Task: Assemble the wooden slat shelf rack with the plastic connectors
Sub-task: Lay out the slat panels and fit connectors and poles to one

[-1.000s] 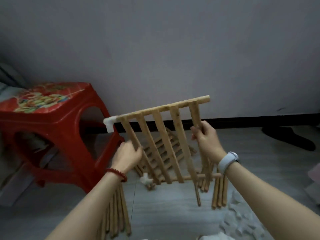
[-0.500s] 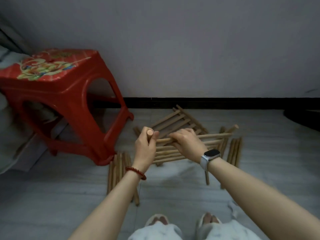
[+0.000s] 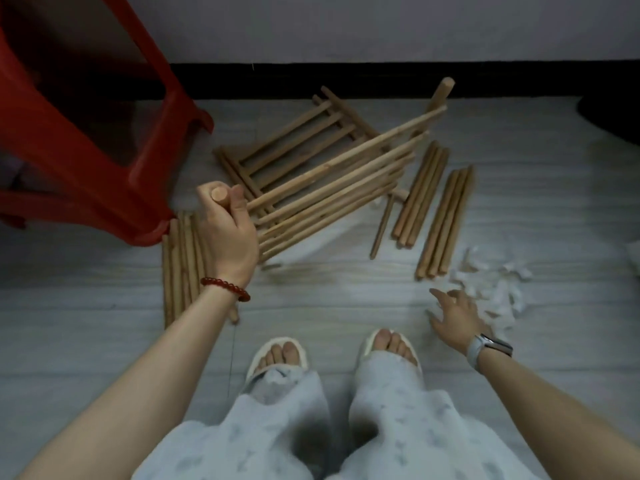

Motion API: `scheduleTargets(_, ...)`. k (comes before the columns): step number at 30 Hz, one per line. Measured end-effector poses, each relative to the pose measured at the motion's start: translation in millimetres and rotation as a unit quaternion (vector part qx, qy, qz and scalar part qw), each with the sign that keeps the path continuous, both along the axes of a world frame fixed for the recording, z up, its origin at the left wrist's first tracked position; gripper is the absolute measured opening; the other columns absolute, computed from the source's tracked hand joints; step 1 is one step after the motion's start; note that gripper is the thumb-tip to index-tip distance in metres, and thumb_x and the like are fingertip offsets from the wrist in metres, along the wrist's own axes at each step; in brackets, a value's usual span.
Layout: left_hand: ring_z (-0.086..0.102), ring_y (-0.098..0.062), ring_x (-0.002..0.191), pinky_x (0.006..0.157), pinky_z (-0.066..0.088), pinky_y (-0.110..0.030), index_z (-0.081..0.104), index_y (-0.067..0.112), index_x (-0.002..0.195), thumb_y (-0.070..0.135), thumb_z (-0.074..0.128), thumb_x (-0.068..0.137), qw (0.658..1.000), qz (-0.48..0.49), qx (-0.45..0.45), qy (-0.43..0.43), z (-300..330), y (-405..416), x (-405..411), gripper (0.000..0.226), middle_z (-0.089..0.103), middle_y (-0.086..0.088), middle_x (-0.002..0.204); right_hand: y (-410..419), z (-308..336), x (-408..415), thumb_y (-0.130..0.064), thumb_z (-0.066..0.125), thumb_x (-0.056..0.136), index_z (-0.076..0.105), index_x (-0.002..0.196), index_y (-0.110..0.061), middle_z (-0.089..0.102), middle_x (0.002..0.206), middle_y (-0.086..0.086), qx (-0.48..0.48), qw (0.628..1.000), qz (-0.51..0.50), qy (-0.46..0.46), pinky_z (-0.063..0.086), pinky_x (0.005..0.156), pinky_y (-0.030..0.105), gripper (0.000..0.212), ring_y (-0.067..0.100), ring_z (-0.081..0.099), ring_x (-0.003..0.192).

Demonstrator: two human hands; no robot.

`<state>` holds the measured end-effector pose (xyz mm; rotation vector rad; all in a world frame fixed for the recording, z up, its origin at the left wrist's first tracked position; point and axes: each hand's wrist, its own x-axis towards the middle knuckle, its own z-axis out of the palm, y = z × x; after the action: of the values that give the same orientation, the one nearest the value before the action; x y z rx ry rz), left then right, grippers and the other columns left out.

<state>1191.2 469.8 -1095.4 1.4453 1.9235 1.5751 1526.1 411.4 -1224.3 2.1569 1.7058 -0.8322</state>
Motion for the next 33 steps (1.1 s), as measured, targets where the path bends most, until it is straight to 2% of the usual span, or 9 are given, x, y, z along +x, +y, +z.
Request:
scheduleTargets(7,0.050,-0.029,0.071,0.066,0.041,-0.035,0.030,0.036,0.086,0.036,0.036,0.095,0.999,-0.010,0.018,0.028,-13,4,1,0.010,0.048,-0.012,0.082,2,-27,-9,-0.007,0.037,0.096,0.048,0.124,-0.007,0.034,0.130,0.014,0.017,0.997,0.034,-0.071,0.045,0.084,0.040,0.030,0.035,0.035,0.116)
scheduleTargets(9,0.051,-0.027,0.071,0.066,0.041,-0.028,0.030,0.035,0.086,0.032,0.038,0.096,1.000,-0.012,0.011,0.025,-11,4,1,0.013,0.048,-0.012,0.082,8,-24,-10,-0.004,0.038,0.095,0.051,0.119,-0.005,0.037,0.128,0.014,0.035,0.996,0.035,-0.075,0.043,0.083,0.037,0.028,0.033,0.038,0.116)
scheduleTargets(14,0.048,0.013,0.060,0.056,0.036,-0.004,0.033,0.019,0.088,0.005,0.039,0.098,0.999,-0.041,-0.025,-0.001,7,0,5,0.018,0.037,0.008,0.072,11,-7,-9,0.005,0.042,0.089,0.059,0.113,-0.002,0.044,0.127,0.018,0.100,0.993,-0.067,0.006,0.041,0.078,0.033,0.030,0.039,0.053,0.100)
scheduleTargets(18,0.043,-0.001,0.056,0.051,0.036,-0.007,0.033,0.006,0.094,0.006,0.038,0.098,0.994,-0.063,-0.085,0.000,16,-7,4,0.006,0.037,0.006,0.070,19,25,-15,0.004,0.045,0.090,0.060,0.105,0.003,0.055,0.109,0.016,0.178,0.964,-0.156,0.121,0.042,0.077,0.032,0.021,0.038,0.056,0.097)
scheduleTargets(20,0.038,-0.007,0.058,0.052,0.033,-0.013,0.033,0.007,0.095,0.009,0.037,0.099,0.991,-0.085,-0.102,-0.019,19,-8,0,0.006,0.038,0.005,0.070,28,53,-29,0.003,0.050,0.090,0.058,0.107,0.001,0.056,0.092,0.011,0.188,0.901,-0.273,0.280,0.047,0.070,0.032,0.018,0.032,0.059,0.088)
scheduleTargets(22,0.038,-0.009,0.060,0.057,0.034,-0.025,0.033,0.008,0.096,0.011,0.036,0.100,0.985,-0.119,-0.121,-0.037,18,-7,-4,0.005,0.039,0.004,0.072,40,87,-52,0.004,0.051,0.091,0.057,0.105,0.000,0.055,0.083,0.010,0.135,0.784,-0.369,0.481,0.051,0.057,0.024,0.016,0.023,0.057,0.073)
scheduleTargets(27,0.051,-0.015,0.078,0.068,0.040,-0.025,0.044,0.013,0.099,0.019,0.036,0.100,0.959,-0.208,-0.181,-0.066,18,-4,-23,0.010,0.054,-0.004,0.086,67,179,-127,0.006,0.050,0.080,0.058,0.101,-0.003,0.063,0.094,0.014,-0.004,0.608,-0.296,0.737,0.055,0.063,0.023,0.024,0.020,0.063,0.076)
scheduleTargets(30,0.057,-0.010,0.095,0.074,0.043,-0.007,0.058,0.017,0.099,0.017,0.044,0.098,0.943,-0.242,-0.197,-0.115,22,-4,-32,0.014,0.062,-0.002,0.101,81,210,-167,0.011,0.049,0.081,0.057,0.112,-0.003,0.064,0.103,0.014,-0.023,0.624,-0.207,0.753,0.055,0.068,0.023,0.035,0.022,0.063,0.086)
scheduleTargets(33,0.058,-0.004,0.091,0.074,0.044,-0.006,0.061,0.023,0.093,0.012,0.051,0.095,0.934,-0.257,-0.189,-0.163,29,-4,-36,0.015,0.065,-0.001,0.099,91,225,-196,0.009,0.047,0.089,0.058,0.114,-0.013,0.060,0.114,0.012,0.017,0.709,-0.090,0.700,0.055,0.078,0.025,0.035,0.017,0.064,0.093)
